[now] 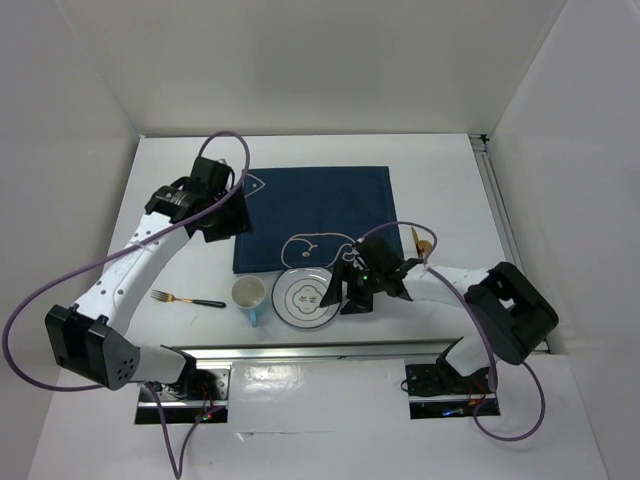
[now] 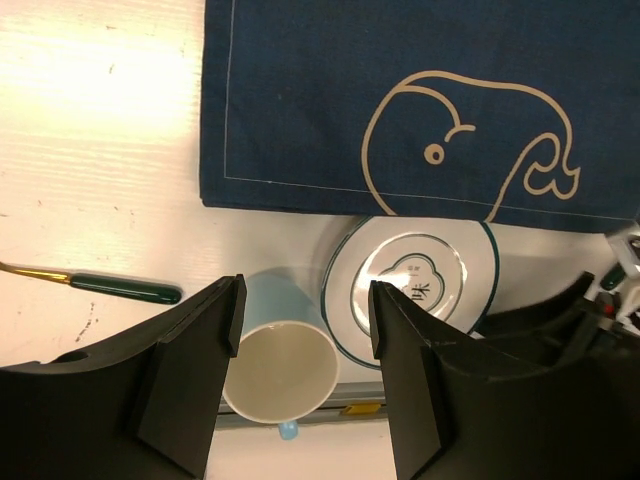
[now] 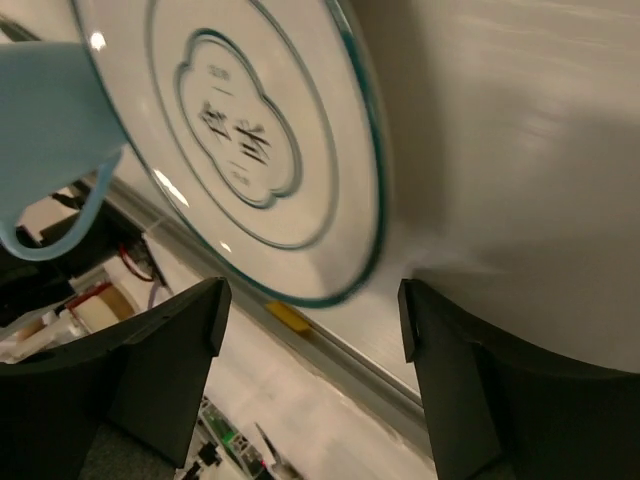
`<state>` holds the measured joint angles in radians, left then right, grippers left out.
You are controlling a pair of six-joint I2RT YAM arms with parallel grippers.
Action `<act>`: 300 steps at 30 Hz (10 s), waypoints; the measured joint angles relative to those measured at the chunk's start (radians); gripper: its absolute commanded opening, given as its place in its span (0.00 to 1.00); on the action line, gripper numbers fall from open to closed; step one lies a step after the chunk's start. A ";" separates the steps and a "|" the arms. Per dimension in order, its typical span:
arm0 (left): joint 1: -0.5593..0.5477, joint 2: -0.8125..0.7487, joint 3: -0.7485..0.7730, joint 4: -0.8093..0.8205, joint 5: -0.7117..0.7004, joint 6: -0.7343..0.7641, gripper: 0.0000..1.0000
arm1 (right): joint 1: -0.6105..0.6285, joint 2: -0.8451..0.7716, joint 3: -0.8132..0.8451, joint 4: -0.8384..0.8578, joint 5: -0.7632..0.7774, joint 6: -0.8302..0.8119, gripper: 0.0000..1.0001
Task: Set the dinner table for one person
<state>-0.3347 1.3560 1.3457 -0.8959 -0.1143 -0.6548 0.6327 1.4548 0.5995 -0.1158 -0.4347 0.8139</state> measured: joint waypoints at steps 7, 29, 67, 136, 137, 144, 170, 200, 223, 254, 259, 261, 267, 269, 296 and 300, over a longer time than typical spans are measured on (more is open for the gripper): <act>-0.003 -0.018 0.000 -0.001 0.007 -0.005 0.69 | 0.067 0.075 -0.001 0.171 0.050 0.101 0.40; -0.031 -0.024 0.171 -0.033 0.052 0.027 0.67 | 0.091 -0.481 0.206 -0.529 0.387 0.161 0.00; 0.051 0.057 0.230 -0.069 0.031 0.081 0.69 | -0.251 0.478 0.645 -0.084 0.205 0.222 0.65; 0.371 -0.035 0.079 -0.098 0.071 0.030 0.72 | -0.190 0.666 1.596 -0.789 0.716 -0.258 0.00; 0.371 -0.032 0.073 -0.095 0.071 0.030 0.72 | -0.220 0.689 1.615 -0.795 0.723 -0.259 0.00; 0.371 -0.023 0.010 -0.088 0.073 0.027 0.72 | -0.358 0.837 1.661 -0.814 0.716 -0.264 0.00; 0.383 -0.016 -0.327 -0.116 -0.037 -0.118 0.74 | -0.415 0.923 1.683 -0.721 0.584 -0.299 0.97; 0.394 0.034 -0.515 0.021 0.087 -0.389 0.74 | -0.439 0.376 1.286 -0.662 0.535 -0.370 1.00; 0.154 0.248 -0.029 0.013 -0.099 -0.212 0.00 | -0.550 0.127 0.945 -0.665 0.498 -0.393 1.00; -0.061 0.832 0.416 -0.156 -0.163 0.055 0.59 | -0.595 0.018 0.320 -0.581 0.325 -0.272 0.70; -0.064 0.832 0.467 -0.187 -0.174 0.054 0.77 | -0.554 0.063 0.275 -0.557 0.343 -0.240 0.61; -0.067 0.824 0.491 -0.195 -0.182 0.054 0.77 | -0.535 0.080 0.266 -0.547 0.356 -0.230 0.55; -0.074 0.731 0.507 -0.228 -0.200 0.050 0.75 | -0.510 0.115 0.259 -0.512 0.387 -0.202 0.04; -0.074 0.696 0.516 -0.237 -0.202 0.050 0.75 | -0.508 0.115 0.269 -0.515 0.404 -0.198 0.00; -0.074 0.474 0.523 -0.286 -0.188 0.053 0.75 | -0.232 0.532 0.812 -0.576 0.462 -0.325 0.28; -0.074 0.462 0.500 -0.277 -0.179 0.053 0.75 | -0.229 0.531 0.843 -0.576 0.489 -0.339 0.48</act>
<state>-0.4091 1.8179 1.8454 -1.1725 -0.2935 -0.6014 0.4042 1.9862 1.4422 -0.6918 0.0544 0.4751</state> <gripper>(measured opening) 0.756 0.463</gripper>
